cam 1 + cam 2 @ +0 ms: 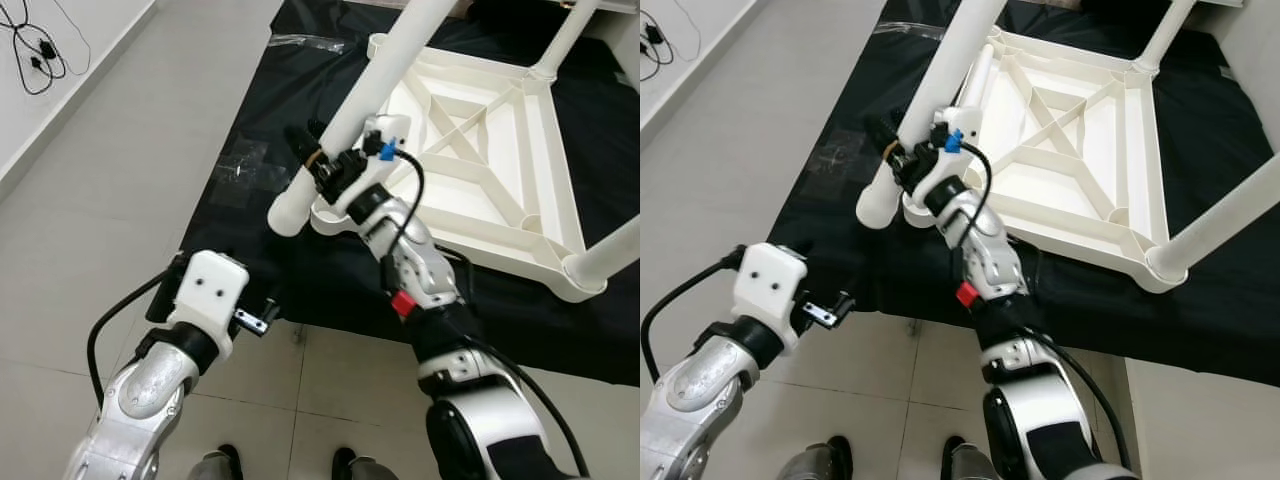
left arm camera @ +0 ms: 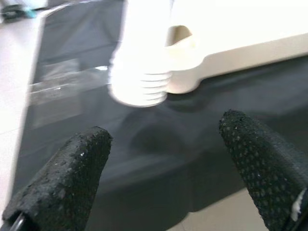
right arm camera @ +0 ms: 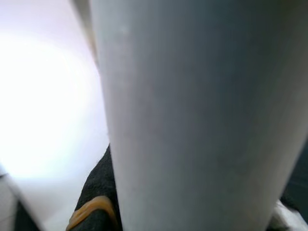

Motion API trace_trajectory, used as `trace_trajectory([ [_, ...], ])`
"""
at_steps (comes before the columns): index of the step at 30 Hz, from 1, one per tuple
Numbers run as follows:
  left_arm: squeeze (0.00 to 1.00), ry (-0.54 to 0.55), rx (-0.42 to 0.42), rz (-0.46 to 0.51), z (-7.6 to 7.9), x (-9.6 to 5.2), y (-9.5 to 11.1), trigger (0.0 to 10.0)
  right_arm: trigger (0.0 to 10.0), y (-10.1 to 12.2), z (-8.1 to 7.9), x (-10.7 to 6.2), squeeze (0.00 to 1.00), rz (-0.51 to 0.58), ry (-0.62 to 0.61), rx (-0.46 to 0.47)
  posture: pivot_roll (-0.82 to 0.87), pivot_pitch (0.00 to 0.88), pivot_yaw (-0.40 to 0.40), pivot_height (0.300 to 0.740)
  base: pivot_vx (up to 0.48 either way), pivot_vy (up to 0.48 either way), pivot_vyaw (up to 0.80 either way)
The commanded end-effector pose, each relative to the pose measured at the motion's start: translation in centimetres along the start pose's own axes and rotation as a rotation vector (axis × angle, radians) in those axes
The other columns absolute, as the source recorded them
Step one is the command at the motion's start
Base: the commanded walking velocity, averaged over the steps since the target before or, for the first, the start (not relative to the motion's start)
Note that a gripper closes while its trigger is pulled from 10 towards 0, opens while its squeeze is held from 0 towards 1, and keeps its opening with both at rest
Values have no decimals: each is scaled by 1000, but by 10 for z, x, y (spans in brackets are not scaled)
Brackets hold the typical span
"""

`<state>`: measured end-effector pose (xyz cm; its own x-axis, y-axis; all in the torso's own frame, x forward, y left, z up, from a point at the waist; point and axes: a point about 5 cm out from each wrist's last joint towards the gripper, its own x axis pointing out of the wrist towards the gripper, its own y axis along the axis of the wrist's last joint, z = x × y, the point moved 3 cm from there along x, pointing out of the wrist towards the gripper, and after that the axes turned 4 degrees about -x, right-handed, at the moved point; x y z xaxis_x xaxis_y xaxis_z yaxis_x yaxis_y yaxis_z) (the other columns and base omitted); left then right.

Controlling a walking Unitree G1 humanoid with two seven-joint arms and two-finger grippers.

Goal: Building children table

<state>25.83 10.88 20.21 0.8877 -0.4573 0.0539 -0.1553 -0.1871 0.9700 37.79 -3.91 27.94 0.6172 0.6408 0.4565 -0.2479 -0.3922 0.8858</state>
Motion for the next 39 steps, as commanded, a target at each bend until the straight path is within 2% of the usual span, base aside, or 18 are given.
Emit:
trace_trajectory([
  [1, 0, -8, 17, -46, -1, 1, -10, 10000, 10000, 4, -11, -1, 0, 12, 65, 32, 127, 228, -67, 740, 0, 0, 0],
  [5, 0, 10, 68, -60, -10, 6, -12, 10000, 10000, 6, -23, -4, 0, 3, 138, 89, 122, 222, -63, 740, 0, 0, 0],
  [11, 0, 26, 115, -57, -19, 12, -11, 10000, 10000, 6, -31, -9, 0, -10, 190, 118, 118, 218, -64, 740, 0, 0, 0],
  [13, 0, 31, 140, -34, -25, 19, -5, 10000, 10000, 2, -39, -13, 0, -31, 220, 134, 119, 216, -62, 740, 0, 0, 0],
  [22, 0, 4, 147, -31, -24, 27, -7, 10000, 10000, -2, -47, -19, 0, -58, 236, 163, 121, 216, -53, 740, 0, 0, 0],
  [23, 0, 4, 144, -34, -23, 28, -8, 4863, 10000, -3, -48, -19, 0, -61, 240, 167, 120, 217, -55, 740, 0, 0, 0],
  [24, 0, 4, 144, -34, -23, 28, -8, 4863, 10000, -3, -48, -19, 0, -61, 240, 167, 120, 217, -55, 740, 0, 0, 0],
  [25, 0, 5, 142, -36, -23, 28, -10, 0, 10000, -3, -49, -20, 0, -64, 244, 167, 120, 217, -55, 740, 0, 0, 0],
  [35, 0, -8, 140, -33, -20, 30, -15, 0, 10000, -3, -53, -22, 0, -71, 239, 166, 114, 219, -51, 740, 0, 0, 0],
  [38, 0, -13, 141, -42, -19, 30, -17, 0, 10000, -5, -47, -22, 0, -76, 204, 166, 115, 218, -51, 740, 0, 0, 0],
  [39, 0, -18, 137, -37, -18, 29, -16, 10000, 10000, -6, -44, -24, 43, -79, 197, 175, 118, 217, -52, 740, 0, 0, 0],
])
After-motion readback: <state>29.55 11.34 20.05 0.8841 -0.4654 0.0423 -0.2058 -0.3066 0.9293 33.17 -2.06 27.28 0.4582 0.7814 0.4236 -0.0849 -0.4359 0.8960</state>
